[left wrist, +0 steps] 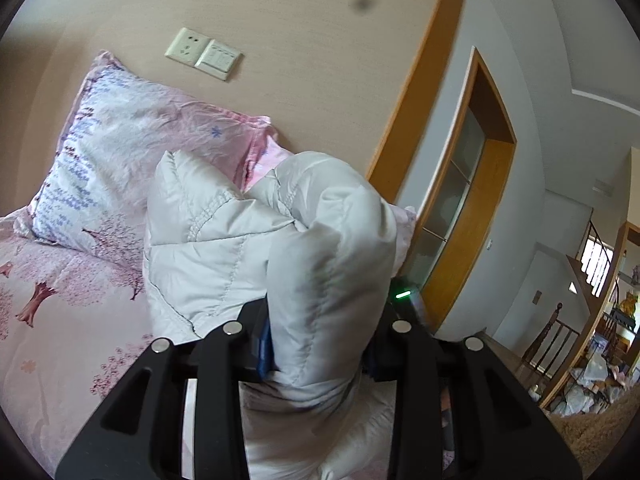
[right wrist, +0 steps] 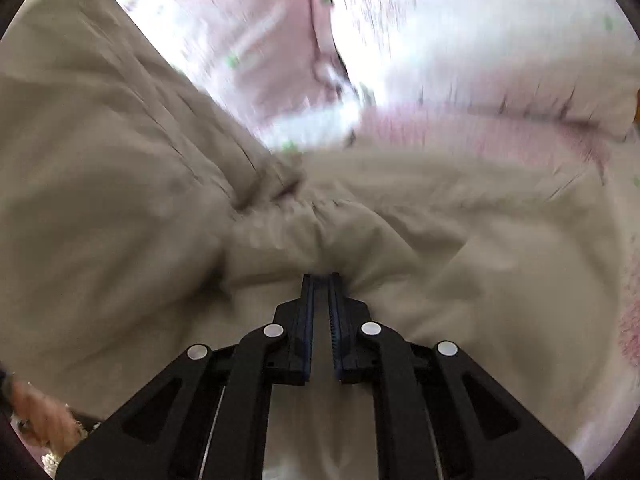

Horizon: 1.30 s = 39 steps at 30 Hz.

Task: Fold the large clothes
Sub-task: 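Lift the jacket end with both grippers and fold it over the bundle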

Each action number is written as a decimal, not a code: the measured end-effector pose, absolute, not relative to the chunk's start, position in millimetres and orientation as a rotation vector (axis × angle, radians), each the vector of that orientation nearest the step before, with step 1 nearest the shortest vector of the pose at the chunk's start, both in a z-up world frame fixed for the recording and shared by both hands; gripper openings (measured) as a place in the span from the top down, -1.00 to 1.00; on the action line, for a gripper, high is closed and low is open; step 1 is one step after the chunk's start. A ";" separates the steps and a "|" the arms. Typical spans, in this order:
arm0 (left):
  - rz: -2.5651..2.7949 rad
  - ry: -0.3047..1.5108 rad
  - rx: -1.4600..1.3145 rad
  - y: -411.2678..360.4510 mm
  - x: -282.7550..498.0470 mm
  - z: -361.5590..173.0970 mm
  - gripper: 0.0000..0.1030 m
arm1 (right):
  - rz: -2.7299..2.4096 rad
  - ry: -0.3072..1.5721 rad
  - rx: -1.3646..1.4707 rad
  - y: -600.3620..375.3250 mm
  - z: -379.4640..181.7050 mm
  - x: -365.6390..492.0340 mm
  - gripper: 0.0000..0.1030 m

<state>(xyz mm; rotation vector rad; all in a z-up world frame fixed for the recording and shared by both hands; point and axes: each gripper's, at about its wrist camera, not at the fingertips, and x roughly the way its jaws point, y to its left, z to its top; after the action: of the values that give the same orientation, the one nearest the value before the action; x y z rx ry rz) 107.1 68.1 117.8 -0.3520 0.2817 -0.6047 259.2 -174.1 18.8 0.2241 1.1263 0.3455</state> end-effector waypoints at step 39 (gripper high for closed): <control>-0.986 0.481 -0.124 -126.5 127.6 68.0 0.26 | 0.195 0.915 0.537 -339.6 22.1 198.9 0.89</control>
<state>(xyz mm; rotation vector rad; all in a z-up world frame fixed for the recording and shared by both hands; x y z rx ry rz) 127.6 -126.5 68.0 -0.1243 0.4810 -0.9857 198.9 -339.6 22.1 0.5370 0.9155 0.1952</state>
